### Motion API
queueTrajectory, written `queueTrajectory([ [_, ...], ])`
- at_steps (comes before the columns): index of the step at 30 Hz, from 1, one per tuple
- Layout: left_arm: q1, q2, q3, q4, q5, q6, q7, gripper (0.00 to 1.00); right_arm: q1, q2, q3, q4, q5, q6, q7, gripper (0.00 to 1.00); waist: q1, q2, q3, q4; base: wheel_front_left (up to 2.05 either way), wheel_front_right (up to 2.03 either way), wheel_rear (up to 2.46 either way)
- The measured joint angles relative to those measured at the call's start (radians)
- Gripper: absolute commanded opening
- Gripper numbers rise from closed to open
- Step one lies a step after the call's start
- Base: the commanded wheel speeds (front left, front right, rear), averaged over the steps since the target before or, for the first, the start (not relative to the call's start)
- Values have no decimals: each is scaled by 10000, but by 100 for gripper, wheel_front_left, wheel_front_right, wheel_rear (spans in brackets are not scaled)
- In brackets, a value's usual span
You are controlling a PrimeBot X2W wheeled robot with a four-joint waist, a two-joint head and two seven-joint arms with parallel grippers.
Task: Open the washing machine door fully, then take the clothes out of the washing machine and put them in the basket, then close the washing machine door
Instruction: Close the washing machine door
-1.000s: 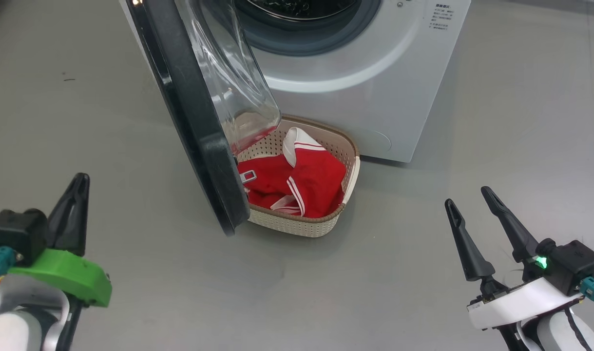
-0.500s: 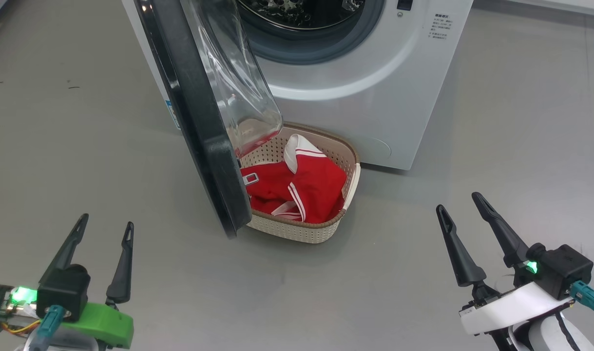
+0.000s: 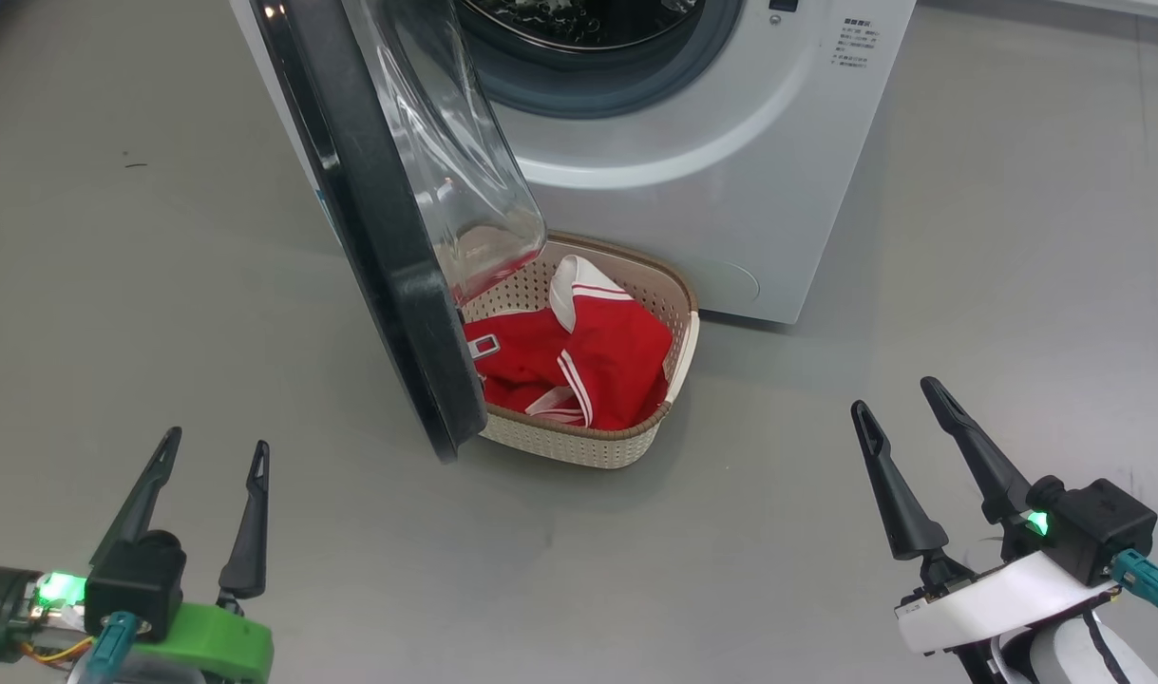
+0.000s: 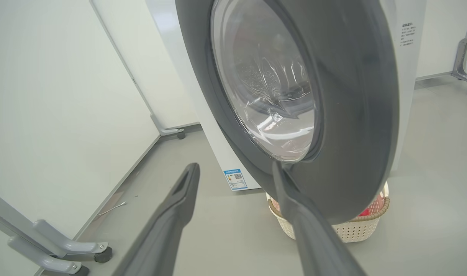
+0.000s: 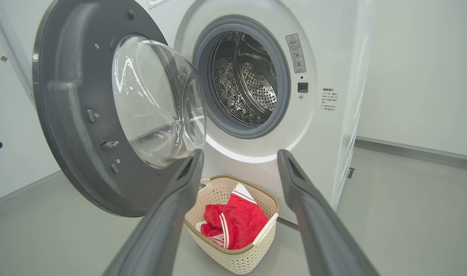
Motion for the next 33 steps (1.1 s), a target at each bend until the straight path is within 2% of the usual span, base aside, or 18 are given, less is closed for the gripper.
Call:
queueTrajectory([
  [14,-3,-119,-151,288,31,86,-184,100,0,2,-29,-2,0,0,0,100,0,0,113,-39,0,0,0],
  [15,-4,-155,-142,324,10,86,-184,64,0,2,-33,-2,0,0,0,100,0,0,118,-42,0,0,0],
  [16,-4,-219,-136,368,-77,84,-182,19,0,2,-38,-2,0,0,0,100,0,0,122,-45,0,0,0],
  [17,-4,-284,-136,395,-144,84,-182,0,0,2,-48,-2,0,0,0,100,0,0,125,-47,0,0,0],
  [25,-21,-353,-102,428,-362,-67,-171,0,0,2,-65,-2,0,0,0,100,0,0,133,-66,0,0,0],
  [28,-101,-671,107,393,-1383,-368,0,0,0,2,-75,-2,0,0,0,100,0,0,140,-64,0,0,0],
  [33,-416,-1028,407,424,-2999,-888,1007,0,0,-15,-65,8,0,0,0,100,0,0,177,-36,0,0,0],
])
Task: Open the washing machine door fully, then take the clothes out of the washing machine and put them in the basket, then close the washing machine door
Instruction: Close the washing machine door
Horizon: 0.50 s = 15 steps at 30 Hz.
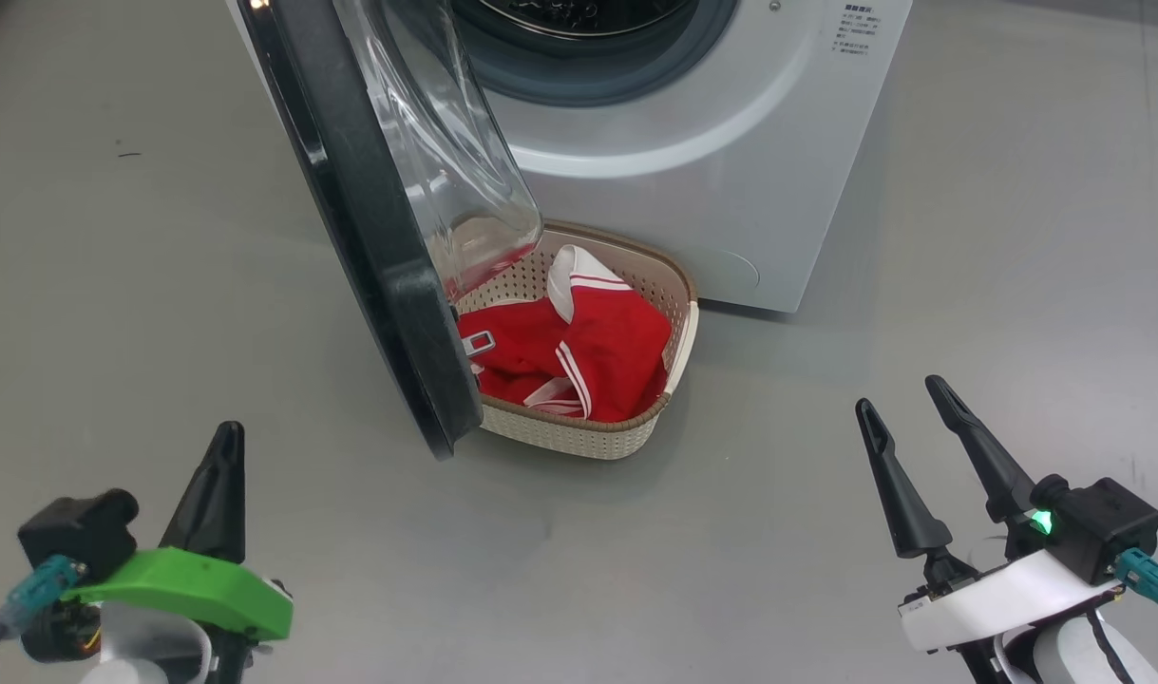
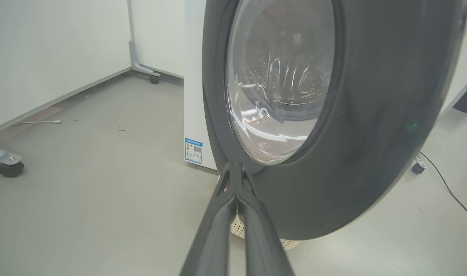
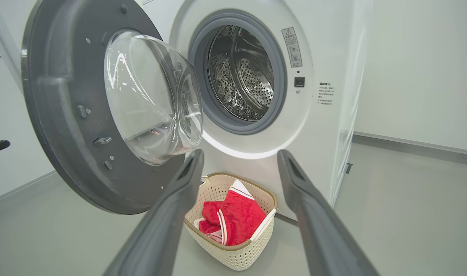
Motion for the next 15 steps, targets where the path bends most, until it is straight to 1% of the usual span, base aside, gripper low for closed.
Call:
queueTrajectory([
  [3,-209,-382,416,4,-1346,-123,729,0,-1,-6,21,0,0,0,0,100,0,0,28,9,0,0,0],
  [7,-519,-976,993,-44,-3204,-130,1724,0,-1,-25,86,27,0,0,0,100,0,0,62,-2,0,0,0],
  [11,-844,-1070,1423,-211,-4878,132,2732,0,-1,-35,94,54,0,0,0,100,0,0,93,-43,0,0,0],
  [14,-998,-1104,1655,-349,-5891,479,3446,0,-7,-58,138,50,2,0,0,100,0,0,139,-90,0,0,0],
  [15,-1069,-1103,1697,-355,-6182,660,3678,0,-8,-61,127,52,2,0,0,100,0,0,160,-109,0,0,0],
])
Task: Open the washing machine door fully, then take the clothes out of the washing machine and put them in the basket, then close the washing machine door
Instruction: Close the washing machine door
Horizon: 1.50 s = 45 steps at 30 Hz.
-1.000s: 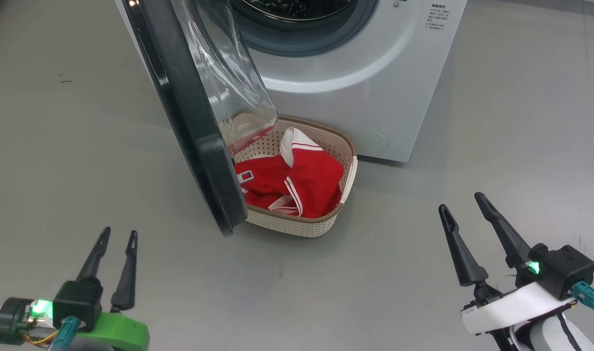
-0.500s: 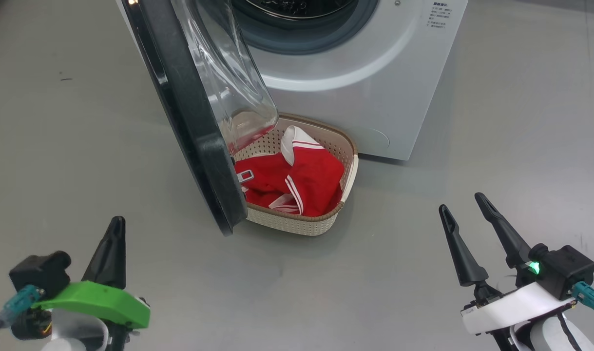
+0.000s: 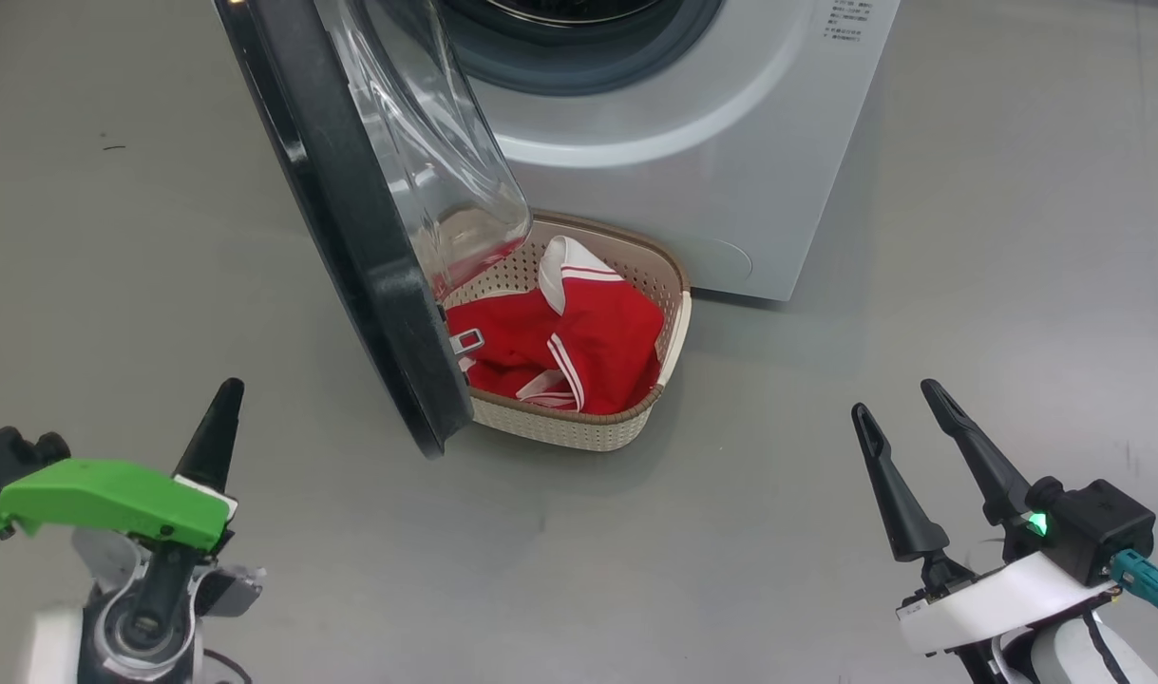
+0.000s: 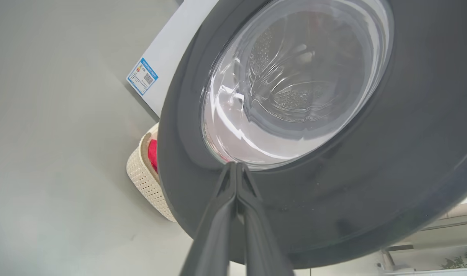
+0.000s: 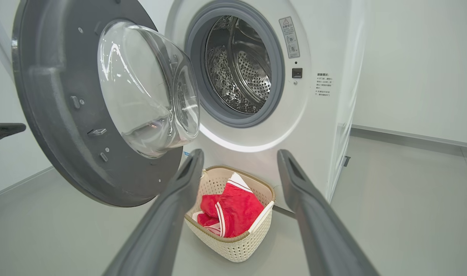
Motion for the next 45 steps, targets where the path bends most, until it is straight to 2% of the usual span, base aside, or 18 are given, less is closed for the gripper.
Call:
queueTrajectory([
  [5,-479,-6,73,-255,-1221,736,1103,0,-8,-8,8,-2,0,0,0,100,0,0,67,-84,0,0,0],
  [14,-633,-4,-23,-564,-2278,934,2230,0,-119,-8,33,-2,6,0,0,100,0,0,138,-263,0,0,0],
  [18,-680,-2,-182,-610,-2232,947,2456,0,-120,-8,61,0,8,0,0,100,0,0,144,-346,0,0,0],
  [30,-791,-4,-665,-499,-2401,1030,2533,0,-124,-58,148,77,15,0,0,100,0,0,82,-529,0,0,0],
  [36,-956,31,-1053,-326,-3484,1103,2270,0,-125,-102,203,102,15,0,0,100,0,0,52,-610,0,0,0],
  [45,-1528,21,-1699,-198,-3942,1108,1632,0,-219,-259,303,56,19,0,0,100,0,0,260,-790,0,0,0],
])
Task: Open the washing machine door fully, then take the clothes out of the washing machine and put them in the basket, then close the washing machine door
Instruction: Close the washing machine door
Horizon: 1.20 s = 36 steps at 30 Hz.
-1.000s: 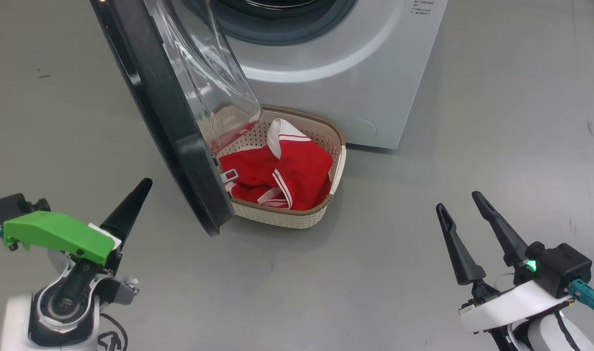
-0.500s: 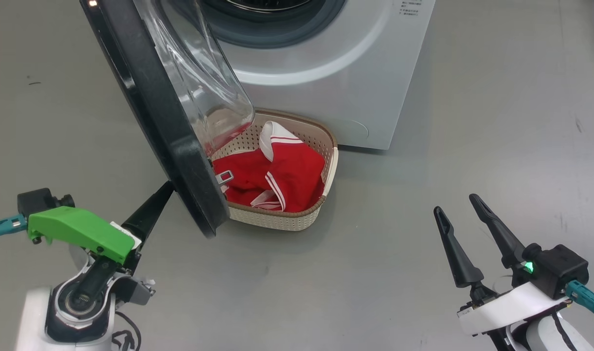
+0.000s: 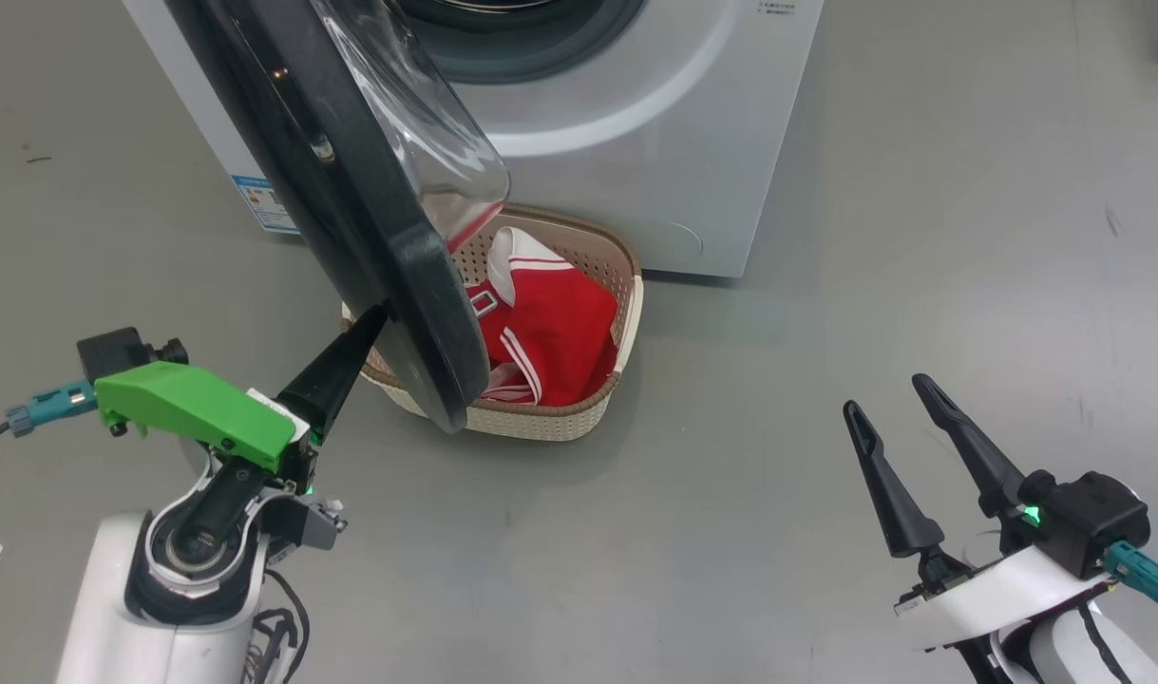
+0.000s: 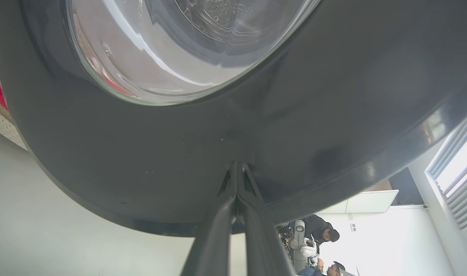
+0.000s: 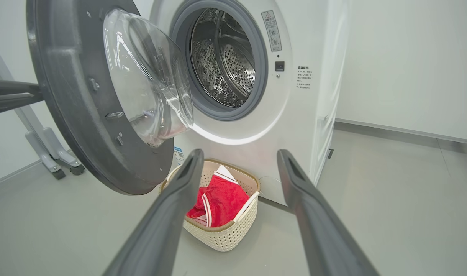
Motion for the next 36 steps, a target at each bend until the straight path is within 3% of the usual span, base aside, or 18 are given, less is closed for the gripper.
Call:
queueTrajectory([
  [13,-1136,0,-571,614,-788,2,-1298,0,-352,-157,54,-121,123,0,0,100,0,0,491,-577,0,0,0],
  [36,-3568,-25,-1465,2418,-1871,2,-4278,0,-1023,-337,56,-109,612,0,0,100,1,0,1343,-2323,0,0,0],
])
